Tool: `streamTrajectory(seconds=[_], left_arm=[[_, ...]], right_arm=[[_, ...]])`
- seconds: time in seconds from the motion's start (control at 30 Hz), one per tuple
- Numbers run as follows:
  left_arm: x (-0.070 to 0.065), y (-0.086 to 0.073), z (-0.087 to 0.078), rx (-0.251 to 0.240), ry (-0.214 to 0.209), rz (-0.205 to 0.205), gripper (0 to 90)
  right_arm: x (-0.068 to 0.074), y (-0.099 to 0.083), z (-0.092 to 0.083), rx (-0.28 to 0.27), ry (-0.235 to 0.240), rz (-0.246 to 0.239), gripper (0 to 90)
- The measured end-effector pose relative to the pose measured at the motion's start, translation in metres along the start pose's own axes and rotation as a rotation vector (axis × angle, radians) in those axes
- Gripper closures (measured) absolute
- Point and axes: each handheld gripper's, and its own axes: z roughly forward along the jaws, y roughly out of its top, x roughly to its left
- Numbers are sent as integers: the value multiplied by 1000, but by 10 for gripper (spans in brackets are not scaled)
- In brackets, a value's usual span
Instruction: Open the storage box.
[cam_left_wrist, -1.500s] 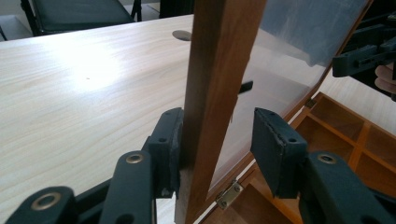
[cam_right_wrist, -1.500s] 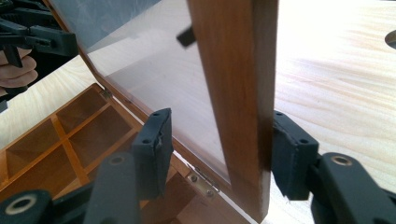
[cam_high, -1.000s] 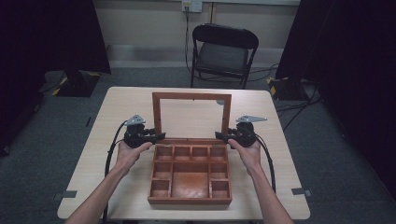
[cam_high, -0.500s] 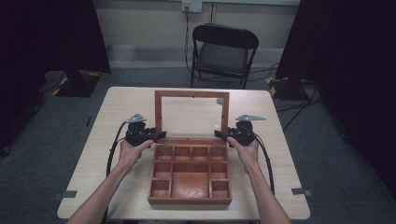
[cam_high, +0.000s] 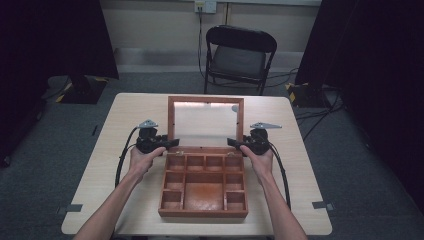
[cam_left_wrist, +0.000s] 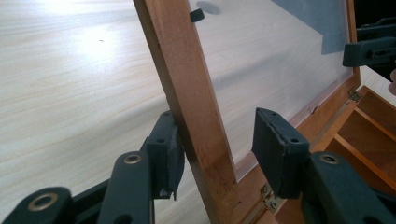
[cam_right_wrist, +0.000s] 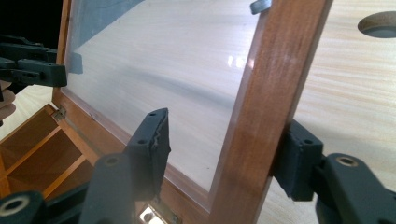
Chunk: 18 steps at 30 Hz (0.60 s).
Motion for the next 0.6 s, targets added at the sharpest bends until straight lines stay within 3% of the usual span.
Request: streamTrajectory(seconds=[0.6], left_arm=[[2, -9, 11, 44, 2, -35, 385]], right_arm=[[-1, -6, 16, 62, -24, 41, 237]])
